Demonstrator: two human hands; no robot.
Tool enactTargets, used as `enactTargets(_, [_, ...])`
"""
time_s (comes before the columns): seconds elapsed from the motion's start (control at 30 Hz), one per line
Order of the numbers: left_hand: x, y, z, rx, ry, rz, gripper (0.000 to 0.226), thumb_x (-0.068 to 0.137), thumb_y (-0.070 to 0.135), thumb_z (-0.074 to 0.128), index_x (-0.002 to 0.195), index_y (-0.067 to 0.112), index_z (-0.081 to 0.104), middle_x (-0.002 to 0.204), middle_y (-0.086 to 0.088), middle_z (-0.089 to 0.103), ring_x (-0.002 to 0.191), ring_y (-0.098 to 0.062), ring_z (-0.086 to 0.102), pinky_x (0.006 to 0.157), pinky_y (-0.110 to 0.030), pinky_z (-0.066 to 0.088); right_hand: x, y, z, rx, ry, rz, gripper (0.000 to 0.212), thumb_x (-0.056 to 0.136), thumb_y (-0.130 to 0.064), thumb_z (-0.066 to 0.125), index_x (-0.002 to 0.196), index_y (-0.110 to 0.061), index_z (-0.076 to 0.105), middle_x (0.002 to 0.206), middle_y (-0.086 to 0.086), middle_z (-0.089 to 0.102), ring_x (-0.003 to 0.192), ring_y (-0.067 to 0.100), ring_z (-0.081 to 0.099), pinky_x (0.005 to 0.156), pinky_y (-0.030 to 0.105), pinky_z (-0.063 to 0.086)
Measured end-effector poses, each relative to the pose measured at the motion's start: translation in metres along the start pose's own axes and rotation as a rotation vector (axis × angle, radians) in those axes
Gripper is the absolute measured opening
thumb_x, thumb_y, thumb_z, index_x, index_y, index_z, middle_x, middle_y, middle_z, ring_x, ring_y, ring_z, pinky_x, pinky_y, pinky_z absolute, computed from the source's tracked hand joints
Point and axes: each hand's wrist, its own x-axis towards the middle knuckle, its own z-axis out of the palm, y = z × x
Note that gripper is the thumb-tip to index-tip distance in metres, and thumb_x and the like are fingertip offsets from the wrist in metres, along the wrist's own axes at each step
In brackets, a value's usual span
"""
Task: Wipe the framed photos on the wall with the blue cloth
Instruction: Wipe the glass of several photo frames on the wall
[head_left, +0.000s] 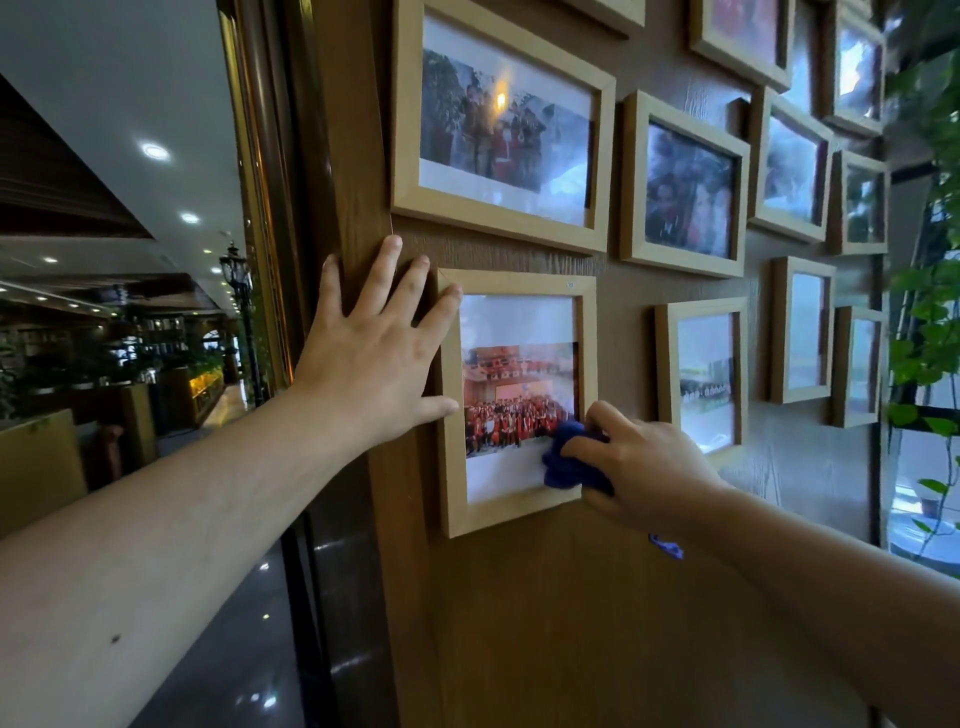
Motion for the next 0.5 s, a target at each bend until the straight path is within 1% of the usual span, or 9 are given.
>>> enactTargets(0.07, [-0.001, -0.008, -0.004, 0.012, 0.026, 0.023, 0.096, 0.076, 0.076, 0.041, 0.149, 0.024, 0.009, 0.160, -0.015, 0.011, 0.147, -0.032, -0.004, 0.112, -0.067, 0.007, 0.013, 0.008, -0.016, 0.014, 0.076, 0.021, 0.040, 0.078, -0.044, 0.060, 0.114, -0.028, 0.053, 0.107, 0.004, 0.050, 0.066, 0.011, 0.041, 0.051, 0.032, 0.051])
enactTargets(0.1, [0.000, -0.013, -0.007, 0.010, 0.055, 0.041, 0.090, 0.078, 0.074, 0.038, 0.148, 0.021, 0.018, 0.158, -0.017, 0.019, 0.147, -0.032, 0.006, 0.112, -0.067, 0.010, 0.022, 0.012, -0.027, 0.021, 0.111, 0.026, 0.043, 0.078, -0.045, 0.058, 0.117, -0.028, 0.050, 0.109, 0.004, 0.049, 0.067, 0.012, 0.046, 0.053, 0.033, 0.053])
enactTargets(0.17, [0.006, -0.023, -0.017, -0.024, 0.145, 0.070, 0.078, 0.081, 0.067, 0.038, 0.140, 0.016, 0.037, 0.148, -0.020, 0.038, 0.139, -0.034, 0.030, 0.110, -0.067, 0.018, 0.044, 0.020, -0.052, 0.037, 0.198, 0.035, 0.047, 0.079, -0.047, 0.053, 0.121, -0.027, 0.047, 0.114, 0.005, 0.046, 0.073, 0.014, 0.051, 0.057, 0.034, 0.053])
enactTargets(0.2, [0.012, -0.028, -0.023, -0.039, 0.194, 0.074, 0.072, 0.082, 0.064, 0.040, 0.135, 0.014, 0.043, 0.142, -0.021, 0.044, 0.134, -0.035, 0.037, 0.109, -0.066, 0.022, 0.056, 0.024, -0.065, 0.051, 0.246, 0.048, 0.048, 0.079, -0.046, 0.054, 0.123, -0.027, 0.046, 0.116, 0.005, 0.044, 0.076, 0.014, 0.050, 0.059, 0.033, 0.052])
enactTargets(0.23, [0.019, -0.034, -0.029, -0.041, 0.242, 0.073, 0.069, 0.083, 0.062, 0.040, 0.131, 0.013, 0.046, 0.138, -0.021, 0.048, 0.130, -0.036, 0.041, 0.108, -0.065, 0.024, 0.069, 0.027, -0.077, 0.070, 0.299, 0.061, 0.048, 0.079, -0.043, 0.056, 0.123, -0.027, 0.046, 0.117, 0.004, 0.043, 0.078, 0.014, 0.049, 0.059, 0.033, 0.050])
enactTargets(0.3, [0.036, -0.042, -0.044, -0.027, 0.317, 0.065, 0.066, 0.083, 0.061, 0.040, 0.127, 0.012, 0.048, 0.135, -0.021, 0.049, 0.127, -0.037, 0.042, 0.107, -0.062, 0.027, 0.095, 0.033, -0.100, 0.120, 0.408, 0.076, 0.047, 0.081, -0.038, 0.061, 0.124, -0.027, 0.047, 0.117, 0.004, 0.042, 0.079, 0.015, 0.047, 0.057, 0.028, 0.043])
enactTargets(0.37, [0.053, -0.050, -0.054, -0.033, 0.362, 0.046, 0.070, 0.083, 0.063, 0.042, 0.131, 0.012, 0.045, 0.139, -0.021, 0.045, 0.131, -0.037, 0.038, 0.107, -0.061, 0.027, 0.120, 0.036, -0.120, 0.151, 0.489, 0.088, 0.048, 0.082, -0.039, 0.060, 0.127, -0.028, 0.045, 0.119, 0.005, 0.042, 0.080, 0.014, 0.046, 0.058, 0.025, 0.037])
enactTargets(0.43, [0.068, -0.057, -0.060, -0.062, 0.352, -0.003, 0.084, 0.079, 0.070, 0.039, 0.139, 0.012, 0.035, 0.147, -0.020, 0.036, 0.137, -0.036, 0.028, 0.110, -0.060, 0.024, 0.143, 0.035, -0.137, 0.184, 0.561, 0.104, 0.048, 0.084, -0.039, 0.058, 0.129, -0.029, 0.044, 0.120, 0.005, 0.042, 0.081, 0.015, 0.047, 0.061, 0.028, 0.042])
enactTargets(0.5, [0.081, -0.061, -0.061, -0.102, 0.297, -0.062, 0.100, 0.074, 0.080, 0.031, 0.148, 0.014, 0.018, 0.157, -0.016, 0.020, 0.144, -0.032, 0.013, 0.115, -0.058, 0.016, 0.165, 0.033, -0.150, 0.226, 0.634, 0.108, 0.047, 0.084, -0.038, 0.058, 0.129, -0.029, 0.044, 0.118, 0.005, 0.043, 0.082, 0.016, 0.047, 0.063, 0.032, 0.047])
